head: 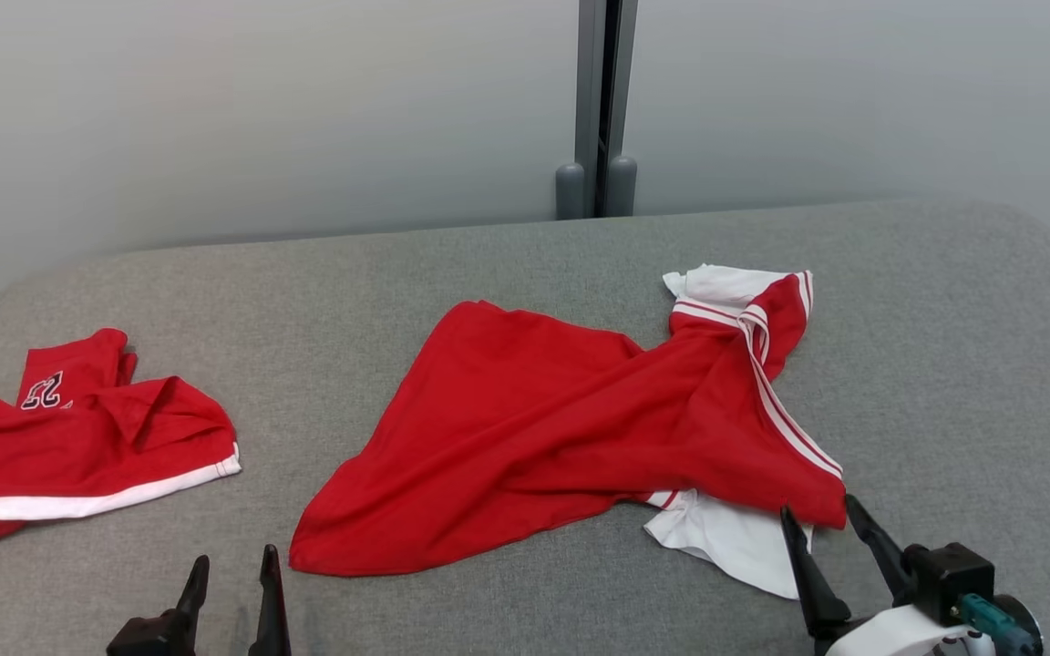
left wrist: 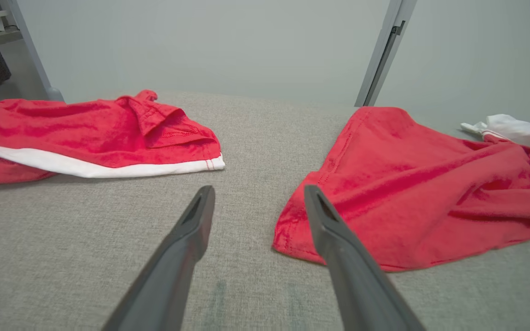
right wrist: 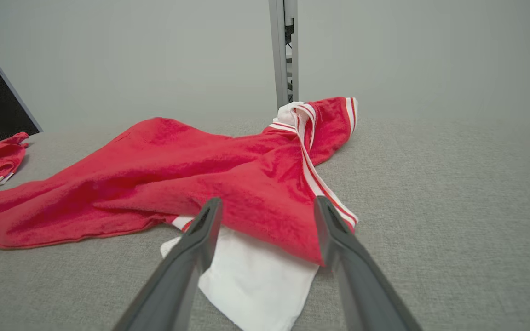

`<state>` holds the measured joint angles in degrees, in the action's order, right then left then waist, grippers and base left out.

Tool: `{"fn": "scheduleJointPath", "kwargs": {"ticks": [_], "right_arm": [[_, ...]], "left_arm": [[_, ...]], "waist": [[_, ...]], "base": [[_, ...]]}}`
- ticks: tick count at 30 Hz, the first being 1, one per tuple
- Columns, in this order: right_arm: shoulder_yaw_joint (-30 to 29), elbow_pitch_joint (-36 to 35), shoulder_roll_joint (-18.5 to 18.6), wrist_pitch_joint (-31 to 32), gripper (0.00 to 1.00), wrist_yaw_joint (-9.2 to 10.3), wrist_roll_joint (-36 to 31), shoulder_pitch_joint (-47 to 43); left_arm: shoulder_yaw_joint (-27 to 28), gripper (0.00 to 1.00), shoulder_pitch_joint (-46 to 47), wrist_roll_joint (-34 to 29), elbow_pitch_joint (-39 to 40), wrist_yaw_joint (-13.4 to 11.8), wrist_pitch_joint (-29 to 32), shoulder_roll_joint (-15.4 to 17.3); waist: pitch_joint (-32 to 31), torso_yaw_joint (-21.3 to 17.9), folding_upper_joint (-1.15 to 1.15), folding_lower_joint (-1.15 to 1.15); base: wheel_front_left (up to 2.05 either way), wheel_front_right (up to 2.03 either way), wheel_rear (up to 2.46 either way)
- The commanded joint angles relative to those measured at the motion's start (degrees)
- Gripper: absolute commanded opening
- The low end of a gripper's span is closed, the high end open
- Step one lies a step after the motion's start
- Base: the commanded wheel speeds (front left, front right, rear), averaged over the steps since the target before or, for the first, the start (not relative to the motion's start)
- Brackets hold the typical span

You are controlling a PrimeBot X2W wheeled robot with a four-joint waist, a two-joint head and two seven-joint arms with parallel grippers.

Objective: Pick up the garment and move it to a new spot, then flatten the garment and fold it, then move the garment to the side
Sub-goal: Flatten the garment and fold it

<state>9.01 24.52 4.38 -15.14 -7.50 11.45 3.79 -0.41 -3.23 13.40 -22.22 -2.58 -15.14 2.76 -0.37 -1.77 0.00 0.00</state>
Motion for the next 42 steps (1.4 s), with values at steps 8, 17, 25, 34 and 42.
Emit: {"fn": "scheduleJointPath", "kwargs": {"ticks": [8,17,25,34,42], "right_arm": [[1.2,5.8,1.0,0.0,1.0,0.02,-0.6,-0.7],[3.2,11.4,1.0,0.0,1.0,0.02,0.4,2.7],[7.0,18.5,1.3,0.4,0.0,0.02,2.5,6.1],[5.0,12.8,5.7,0.1,0.0,0.15,4.7,4.6],[4.0,9.3,6.6,0.0,0.0,0.02,4.9,4.1]], "left_arm": [[-3.3,1.0,3.2,2.2,-1.8,0.2,0.0,0.2],[-4.2,1.0,6.5,2.8,-2.7,-0.2,0.0,0.3],[-3.9,1.0,8.4,2.5,-3.7,0.6,0.0,0.2],[-4.7,1.0,6.4,5.0,-6.4,0.1,0.0,0.3],[-5.9,1.0,8.3,4.4,-11.4,-0.4,0.0,0.2]], "waist": [[4.2,-0.4,0.0,0.0],[7.8,-0.4,0.0,0.0],[9.3,-0.1,0.0,0.0],[9.1,-2.0,0.0,0.0],[9.4,-3.3,0.0,0.0]], "base": [[0.0,0.0,0.0],[0.0,0.0,0.0],[0.0,0.0,0.0],[0.0,0.0,0.0],[0.0,0.0,0.0]]}}
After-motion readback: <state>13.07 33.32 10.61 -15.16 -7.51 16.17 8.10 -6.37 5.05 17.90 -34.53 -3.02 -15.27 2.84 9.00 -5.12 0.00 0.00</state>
